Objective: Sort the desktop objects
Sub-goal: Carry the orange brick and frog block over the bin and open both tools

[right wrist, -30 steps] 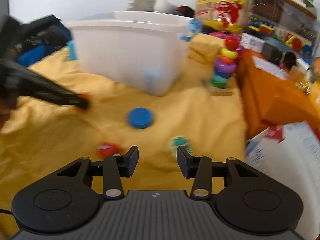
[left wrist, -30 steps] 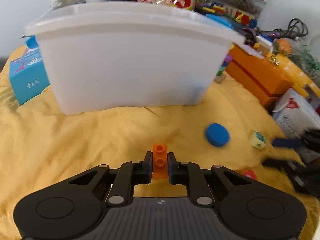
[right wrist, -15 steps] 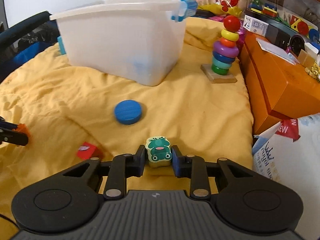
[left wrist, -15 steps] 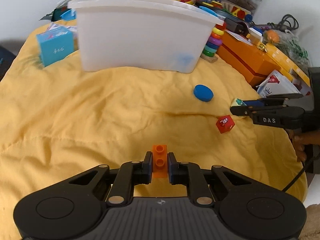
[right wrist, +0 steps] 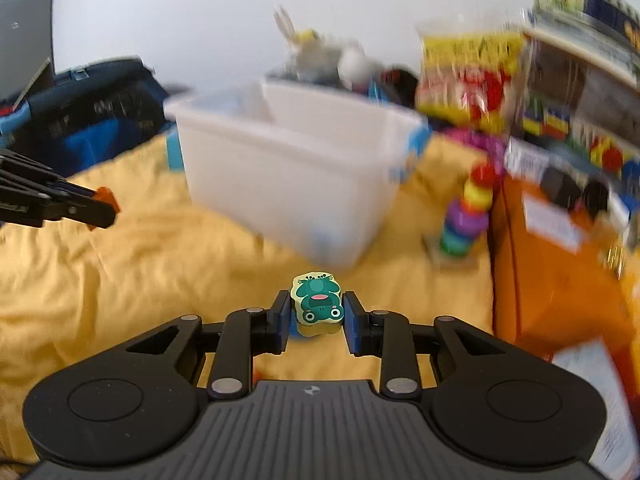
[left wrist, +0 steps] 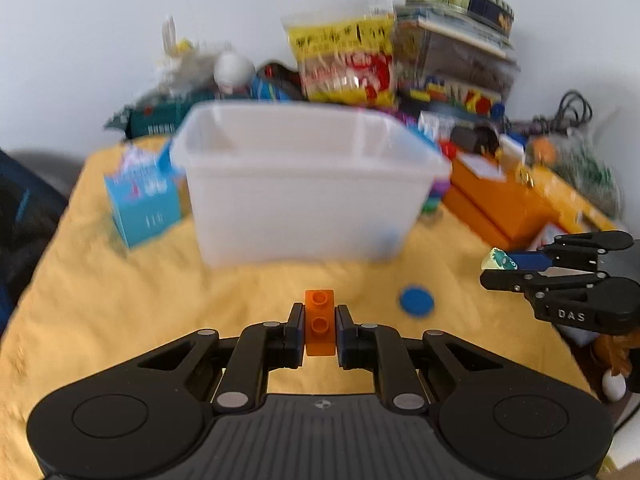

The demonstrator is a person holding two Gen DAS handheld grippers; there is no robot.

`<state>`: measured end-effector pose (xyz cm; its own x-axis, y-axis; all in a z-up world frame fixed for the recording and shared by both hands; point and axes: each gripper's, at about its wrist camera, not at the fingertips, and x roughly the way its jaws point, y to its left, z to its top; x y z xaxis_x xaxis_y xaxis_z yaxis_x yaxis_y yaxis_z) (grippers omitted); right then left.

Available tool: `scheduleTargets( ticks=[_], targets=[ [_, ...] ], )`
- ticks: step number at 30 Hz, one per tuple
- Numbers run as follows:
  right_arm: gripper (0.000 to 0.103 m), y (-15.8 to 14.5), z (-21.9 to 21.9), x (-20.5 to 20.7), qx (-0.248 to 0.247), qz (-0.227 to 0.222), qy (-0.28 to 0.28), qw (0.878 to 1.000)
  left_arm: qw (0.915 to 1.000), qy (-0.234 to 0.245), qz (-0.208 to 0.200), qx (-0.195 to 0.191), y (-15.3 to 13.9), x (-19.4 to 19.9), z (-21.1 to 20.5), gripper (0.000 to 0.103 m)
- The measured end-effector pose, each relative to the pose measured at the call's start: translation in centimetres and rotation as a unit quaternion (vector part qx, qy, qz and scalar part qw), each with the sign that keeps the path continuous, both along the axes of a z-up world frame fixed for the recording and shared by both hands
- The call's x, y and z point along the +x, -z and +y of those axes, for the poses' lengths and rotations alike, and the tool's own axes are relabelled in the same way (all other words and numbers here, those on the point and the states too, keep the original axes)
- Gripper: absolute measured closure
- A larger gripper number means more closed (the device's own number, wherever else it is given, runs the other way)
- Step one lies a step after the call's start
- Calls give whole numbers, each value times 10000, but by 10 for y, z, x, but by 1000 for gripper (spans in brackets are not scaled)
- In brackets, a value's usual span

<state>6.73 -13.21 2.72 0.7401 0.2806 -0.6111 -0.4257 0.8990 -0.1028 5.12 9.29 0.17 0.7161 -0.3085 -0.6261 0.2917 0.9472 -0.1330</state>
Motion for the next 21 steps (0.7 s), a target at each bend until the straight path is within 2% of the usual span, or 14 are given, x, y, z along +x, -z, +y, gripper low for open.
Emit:
scheduleTargets(
  ticks=[6, 12, 18, 21],
  targets=[
    [73, -45, 2, 18, 8, -742, -53, 9972, 9987, 62, -504, 89, -35, 21, 2, 86],
    [73, -73, 5, 49, 263, -1101, 10, 9936, 9945, 94, -1033, 174, -69, 52, -3, 86],
    [73, -76, 24, 83, 692, -1010, 30, 9925, 9903, 10, -1332, 387, -84, 96, -19, 86],
    [73, -72, 32, 102, 569, -955, 144, 9937, 9883, -72, -1416, 571, -78, 113, -26, 86]
  ],
)
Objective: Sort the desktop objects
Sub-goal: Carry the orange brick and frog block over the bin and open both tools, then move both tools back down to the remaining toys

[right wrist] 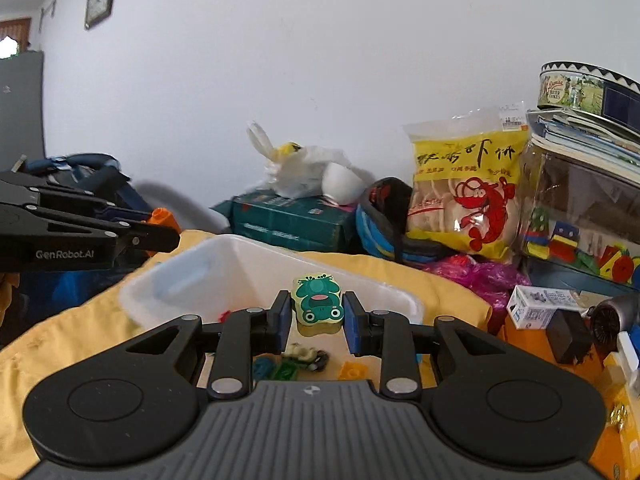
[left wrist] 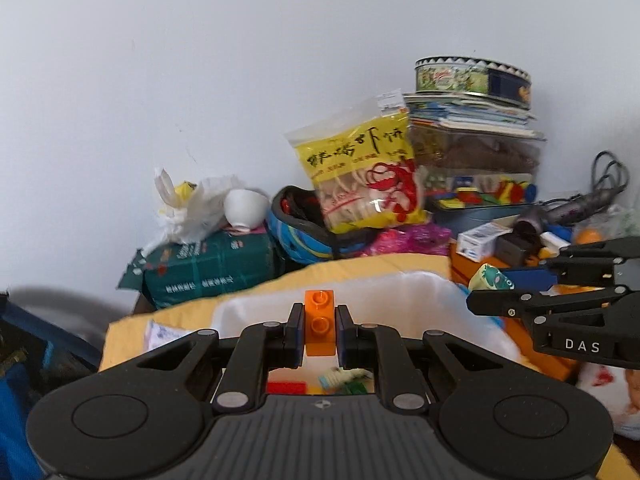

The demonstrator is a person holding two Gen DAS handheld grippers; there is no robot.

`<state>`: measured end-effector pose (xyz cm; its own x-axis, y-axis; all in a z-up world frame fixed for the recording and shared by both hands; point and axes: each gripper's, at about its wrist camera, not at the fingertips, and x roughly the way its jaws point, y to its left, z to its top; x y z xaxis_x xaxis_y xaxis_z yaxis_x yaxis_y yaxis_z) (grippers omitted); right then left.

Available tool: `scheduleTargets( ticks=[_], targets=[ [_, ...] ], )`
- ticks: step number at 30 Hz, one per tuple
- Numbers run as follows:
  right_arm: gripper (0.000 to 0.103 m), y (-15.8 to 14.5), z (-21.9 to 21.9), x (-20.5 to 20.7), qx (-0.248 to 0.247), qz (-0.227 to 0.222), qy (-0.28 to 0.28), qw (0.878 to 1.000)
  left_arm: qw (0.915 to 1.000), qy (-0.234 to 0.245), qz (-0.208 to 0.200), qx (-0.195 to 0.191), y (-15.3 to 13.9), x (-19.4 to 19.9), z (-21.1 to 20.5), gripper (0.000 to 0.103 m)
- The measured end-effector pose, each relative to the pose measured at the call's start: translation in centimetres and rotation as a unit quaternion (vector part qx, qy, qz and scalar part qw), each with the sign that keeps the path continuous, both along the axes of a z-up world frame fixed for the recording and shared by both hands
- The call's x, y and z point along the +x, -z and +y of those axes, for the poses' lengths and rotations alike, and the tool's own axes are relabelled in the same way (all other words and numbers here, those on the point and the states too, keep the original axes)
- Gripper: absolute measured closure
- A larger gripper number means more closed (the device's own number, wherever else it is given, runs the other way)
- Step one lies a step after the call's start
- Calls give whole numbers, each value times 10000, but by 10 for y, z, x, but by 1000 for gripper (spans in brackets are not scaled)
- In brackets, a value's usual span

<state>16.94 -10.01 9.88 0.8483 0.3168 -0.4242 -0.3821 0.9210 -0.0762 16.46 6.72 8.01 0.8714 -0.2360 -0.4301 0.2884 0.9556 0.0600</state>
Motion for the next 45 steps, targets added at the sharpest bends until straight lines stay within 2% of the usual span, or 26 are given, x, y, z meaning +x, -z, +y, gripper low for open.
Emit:
scheduleTargets(
  ticks=[6, 8, 10, 13, 18, 23, 27, 30, 33, 38, 42, 43, 44, 45],
  targets=[
    [71, 18, 7, 29, -105, 264, 197, 9994, 9988, -201, 357, 268, 30, 30, -8, 84],
    [55, 33, 11, 33, -245, 259, 322, 9988, 9976, -353, 489, 339, 41, 33, -10, 69],
    [54, 44, 11, 29, -208, 379, 367, 9984, 9979, -277, 555, 168, 47, 27, -7, 67],
    [54, 47, 5, 13, -39, 271, 297, 9992, 9984, -284, 460, 133, 48, 9, -4, 54],
    [48, 40, -4, -17, 95, 139, 136, 9998, 9983, -280, 488, -180, 47, -24, 8, 54],
    [48, 39, -14, -55, 143, 40, -30, 9999, 9963, -379, 705, -320, 64, -55, 15, 54],
    [48, 52, -17, -84, 13, 286, -192, 9994, 9925, -221, 1157, -323, 87, -79, 12, 54],
    [48, 70, -14, -100, -125, 599, -342, 9975, 9889, -106, 1462, -232, 106, -94, 3, 54],
    [50, 87, -10, -109, -309, 888, -454, 9945, 9844, -59, 1729, -303, 121, -105, -3, 54],
    [50, 110, 4, -115, -805, 1167, -723, 9873, 9806, -18, 1941, -266, 134, -116, -10, 54],
    [57, 128, 16, -109, -1242, 1367, -845, 9792, 9783, 44, 2056, -255, 139, -120, -15, 54],
    [74, 132, 15, -108, -1240, 1448, -840, 9781, 9778, 58, 2077, -255, 140, -121, -15, 54],
    [86, 135, 13, -109, -1241, 1526, -782, 9773, 9776, 75, 2090, -252, 141, -123, -16, 54],
    [91, 137, 10, -108, -1231, 1602, -711, 9768, 9775, 95, 2094, -240, 141, -124, -18, 54]
  ],
)
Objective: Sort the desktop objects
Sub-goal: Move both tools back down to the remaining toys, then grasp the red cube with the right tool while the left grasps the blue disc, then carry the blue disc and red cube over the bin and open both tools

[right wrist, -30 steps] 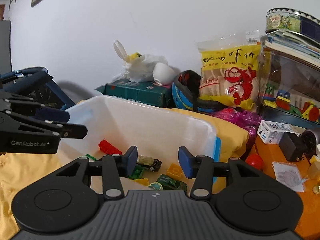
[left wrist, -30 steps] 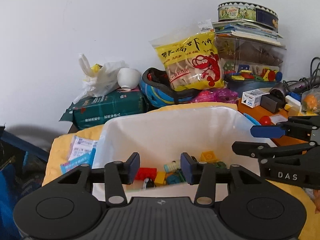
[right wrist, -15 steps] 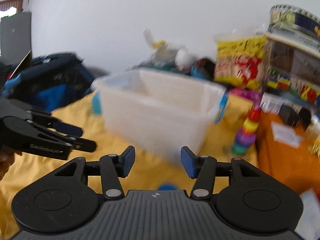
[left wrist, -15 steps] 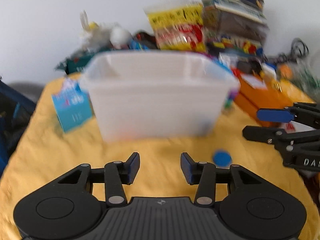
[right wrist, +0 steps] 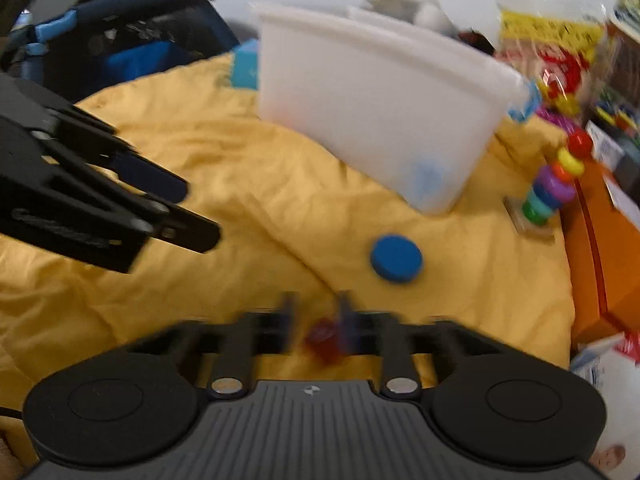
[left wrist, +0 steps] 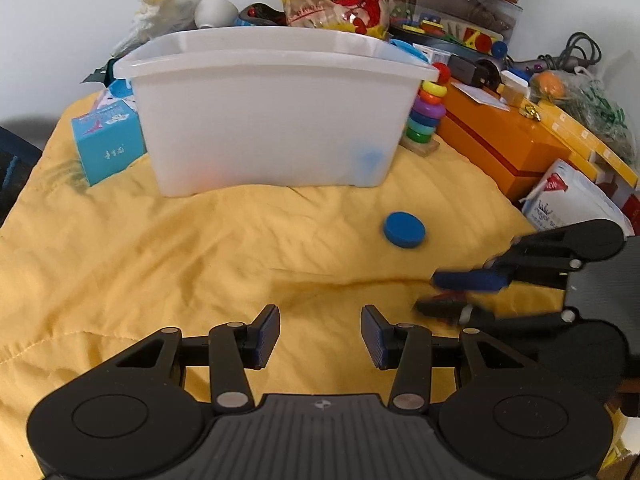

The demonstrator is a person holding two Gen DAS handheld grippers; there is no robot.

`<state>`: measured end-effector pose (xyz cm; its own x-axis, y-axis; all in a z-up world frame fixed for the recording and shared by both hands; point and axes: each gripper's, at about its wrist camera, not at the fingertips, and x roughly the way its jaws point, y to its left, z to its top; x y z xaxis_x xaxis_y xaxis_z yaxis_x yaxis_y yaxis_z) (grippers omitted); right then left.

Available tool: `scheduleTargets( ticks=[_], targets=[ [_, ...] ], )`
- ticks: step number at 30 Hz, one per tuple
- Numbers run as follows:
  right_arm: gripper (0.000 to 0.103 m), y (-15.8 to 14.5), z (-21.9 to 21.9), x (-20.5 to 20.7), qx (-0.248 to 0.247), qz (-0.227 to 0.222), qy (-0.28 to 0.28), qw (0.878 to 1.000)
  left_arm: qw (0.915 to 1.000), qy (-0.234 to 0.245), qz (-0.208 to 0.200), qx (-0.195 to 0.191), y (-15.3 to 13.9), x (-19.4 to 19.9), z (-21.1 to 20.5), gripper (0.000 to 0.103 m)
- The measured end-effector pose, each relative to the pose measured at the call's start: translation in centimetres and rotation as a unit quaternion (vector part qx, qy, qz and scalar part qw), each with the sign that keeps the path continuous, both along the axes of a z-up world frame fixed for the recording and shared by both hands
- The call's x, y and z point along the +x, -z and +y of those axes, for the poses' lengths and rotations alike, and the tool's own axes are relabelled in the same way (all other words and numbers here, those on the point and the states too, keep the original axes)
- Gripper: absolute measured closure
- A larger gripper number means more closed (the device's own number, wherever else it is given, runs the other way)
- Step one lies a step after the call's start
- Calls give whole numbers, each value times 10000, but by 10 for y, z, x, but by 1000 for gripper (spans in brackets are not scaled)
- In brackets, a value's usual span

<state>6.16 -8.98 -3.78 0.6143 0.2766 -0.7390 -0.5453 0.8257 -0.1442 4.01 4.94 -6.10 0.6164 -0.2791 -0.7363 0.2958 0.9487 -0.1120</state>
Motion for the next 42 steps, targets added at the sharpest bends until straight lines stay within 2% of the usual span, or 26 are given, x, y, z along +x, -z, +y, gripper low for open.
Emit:
scheduleTargets(
  ticks=[7, 11, 12, 13, 14, 19, 20, 21, 24, 30, 37, 39, 40, 41, 42],
  targets=[
    [91, -6, -27, -2, 173, 119, 281, 9994, 9999, 115, -6, 76, -1, 0, -5, 54],
    [89, -4, -26, -4, 55, 81, 252, 9996, 9998, 182, 13, 77, -1, 2, -10, 54],
    [80, -4, -26, -6, 1, 68, 224, 9997, 9997, 217, 14, 79, -1, 3, -12, 54],
    [66, -4, -26, -9, -25, 65, 184, 9998, 9996, 251, 9, 87, -1, 3, -14, 54],
    [63, -4, -26, -12, -31, 46, 148, 9999, 9995, 290, -4, 96, -1, 4, -16, 54],
    [66, 3, -36, -23, 29, 195, 213, 9996, 9989, 447, -4, 119, -1, 8, -26, 54],
    [72, 4, -39, -23, 100, 251, 249, 9993, 9988, 473, -6, 116, -1, 10, -28, 54],
    [82, 6, -42, -23, 136, 327, 305, 9989, 9987, 507, -6, 103, -2, 13, -31, 54],
    [82, 3, -50, -22, 299, 436, 387, 9979, 9973, 732, -45, 89, -3, 25, -44, 54],
    [82, 6, -54, -25, 290, 486, 434, 9975, 9930, 1147, -4, 287, 7, 56, -87, 54],
    [81, 6, -54, -28, 309, 469, 413, 9976, 9925, 1152, 144, 391, 25, 80, -107, 54],
    [81, 6, -54, -29, 304, 457, 414, 9976, 9925, 1171, 59, 351, 28, 81, -107, 54],
    [81, 6, -53, -29, 310, 456, 423, 9976, 9924, 1181, 38, 335, 29, 82, -107, 55],
    [81, 6, -53, -29, 329, 455, 436, 9975, 9924, 1184, -9, 338, 29, 81, -107, 61],
    [79, 6, -52, -28, 345, 467, 452, 9973, 9920, 1212, -52, 343, 28, 79, -106, 61]
  ],
)
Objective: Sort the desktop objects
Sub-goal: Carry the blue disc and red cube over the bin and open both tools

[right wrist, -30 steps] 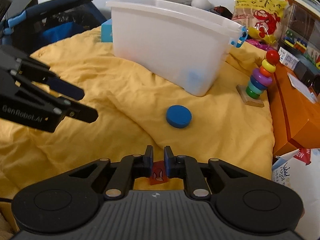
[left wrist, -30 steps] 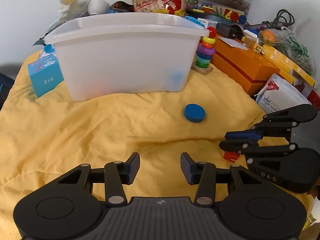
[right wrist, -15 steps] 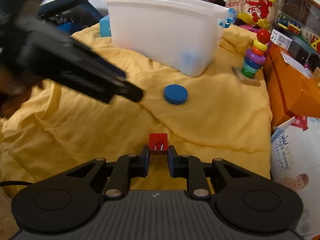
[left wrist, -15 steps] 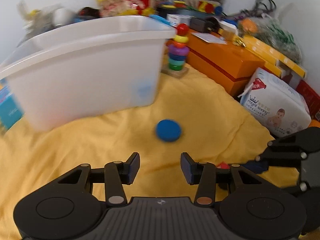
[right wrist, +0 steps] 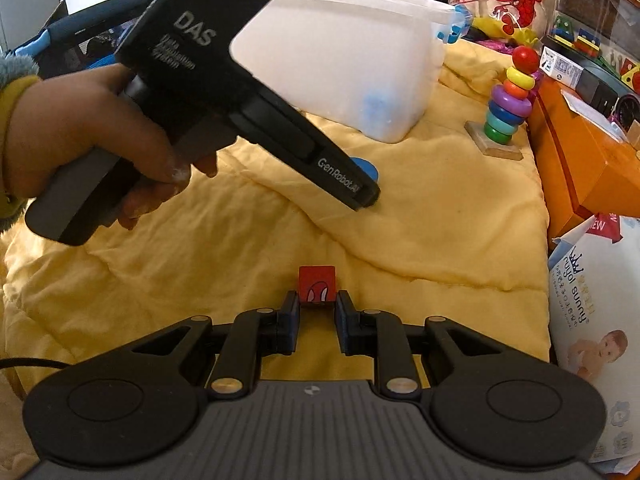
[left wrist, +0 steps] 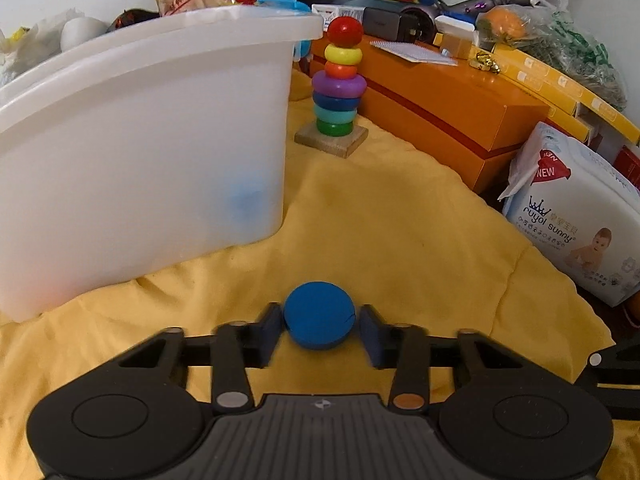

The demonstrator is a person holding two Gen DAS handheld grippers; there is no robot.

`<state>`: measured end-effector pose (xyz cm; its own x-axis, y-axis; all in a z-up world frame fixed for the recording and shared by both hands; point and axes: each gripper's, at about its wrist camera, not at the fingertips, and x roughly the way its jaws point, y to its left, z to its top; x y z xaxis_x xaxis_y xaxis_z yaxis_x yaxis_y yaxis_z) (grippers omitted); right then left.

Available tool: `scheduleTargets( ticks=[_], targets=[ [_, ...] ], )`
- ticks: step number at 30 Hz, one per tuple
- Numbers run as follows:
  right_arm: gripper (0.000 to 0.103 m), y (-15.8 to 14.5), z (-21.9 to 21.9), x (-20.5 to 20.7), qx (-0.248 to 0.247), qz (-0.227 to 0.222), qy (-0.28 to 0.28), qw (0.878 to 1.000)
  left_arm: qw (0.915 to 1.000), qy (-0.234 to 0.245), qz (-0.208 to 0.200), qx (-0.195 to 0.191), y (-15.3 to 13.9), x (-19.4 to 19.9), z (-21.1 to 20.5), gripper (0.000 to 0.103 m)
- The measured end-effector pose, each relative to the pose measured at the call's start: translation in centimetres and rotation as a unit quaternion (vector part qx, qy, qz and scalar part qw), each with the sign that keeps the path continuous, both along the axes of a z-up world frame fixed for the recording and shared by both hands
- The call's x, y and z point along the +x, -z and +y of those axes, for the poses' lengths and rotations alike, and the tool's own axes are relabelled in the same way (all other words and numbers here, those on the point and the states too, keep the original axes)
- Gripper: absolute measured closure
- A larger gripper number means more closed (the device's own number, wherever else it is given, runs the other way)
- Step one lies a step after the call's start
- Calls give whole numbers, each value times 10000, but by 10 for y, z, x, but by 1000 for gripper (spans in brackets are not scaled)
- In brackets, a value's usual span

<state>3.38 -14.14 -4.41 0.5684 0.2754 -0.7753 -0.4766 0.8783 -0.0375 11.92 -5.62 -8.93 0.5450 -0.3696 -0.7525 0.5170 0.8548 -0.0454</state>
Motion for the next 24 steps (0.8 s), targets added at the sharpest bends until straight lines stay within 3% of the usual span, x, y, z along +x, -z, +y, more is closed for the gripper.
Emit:
scheduleTargets(
  ticks=[6, 12, 17, 24],
  targets=[
    [81, 1, 8, 0, 21, -77, -19, 10000, 9994, 283, -196, 26, -15, -30, 18, 61],
    [81, -14, 3, 1, 213, -177, 27, 9996, 9990, -68, -248, -363, -48, -66, 73, 61],
    [81, -55, -3, 14, 418, -753, 159, 9962, 9932, -621, -804, -566, -99, -70, 115, 61],
    [81, -121, 9, 59, 835, -1657, 92, 9826, 9723, -1197, -1894, -665, -178, -29, 140, 61]
  ],
)
